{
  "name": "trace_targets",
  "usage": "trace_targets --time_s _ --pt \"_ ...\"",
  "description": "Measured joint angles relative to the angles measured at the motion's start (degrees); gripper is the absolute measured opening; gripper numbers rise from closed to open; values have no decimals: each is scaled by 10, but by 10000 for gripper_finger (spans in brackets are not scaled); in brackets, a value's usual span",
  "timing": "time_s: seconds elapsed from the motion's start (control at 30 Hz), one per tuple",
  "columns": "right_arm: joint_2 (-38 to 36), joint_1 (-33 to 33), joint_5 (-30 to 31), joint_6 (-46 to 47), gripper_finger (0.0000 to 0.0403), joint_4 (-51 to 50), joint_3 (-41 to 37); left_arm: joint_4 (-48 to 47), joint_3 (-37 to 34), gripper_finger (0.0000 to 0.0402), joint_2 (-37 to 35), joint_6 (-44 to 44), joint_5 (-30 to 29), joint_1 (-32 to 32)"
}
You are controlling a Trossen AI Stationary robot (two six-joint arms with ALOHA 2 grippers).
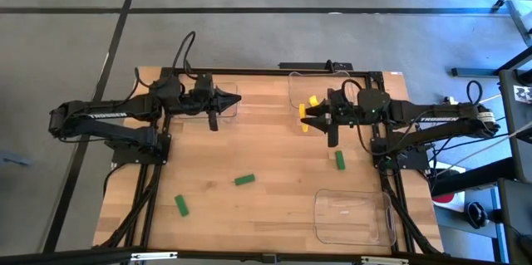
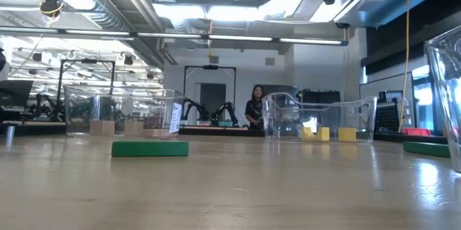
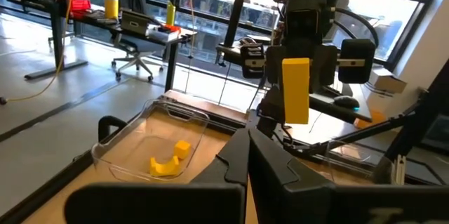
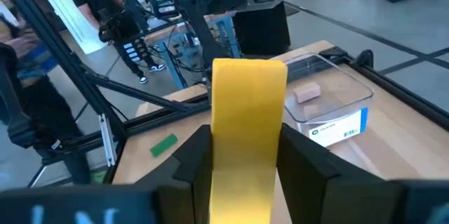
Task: Sort & place blocks by color
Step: Put the yellow block into the top right transparent bin
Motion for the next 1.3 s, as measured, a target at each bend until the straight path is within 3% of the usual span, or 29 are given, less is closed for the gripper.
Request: trace_targets --time_s 0.47,0.57,0.7,0.87,1.0,1.13,1.3 --pt "0 0 0 8 124 0 0 1 0 0 0 -5 0 0" --pt "3 -11 31 7 124 -13 8 2 0 0 0 -5 0 0" --pt "27 -81 74 -12 124 -112 72 3 0 0 0 -7 0 0" --pt "108 -224 78 -28 124 -302 170 3 0 0 0 -7 0 0" --pt "187 -322 79 -40 124 -402 194 3 0 0 0 -6 0 0" --pt "264 -377 78 -25 124 -420 170 3 0 0 0 -6 -1 0" --pt "342 -396 73 4 124 -392 159 3 0 0 0 -6 -3 0"
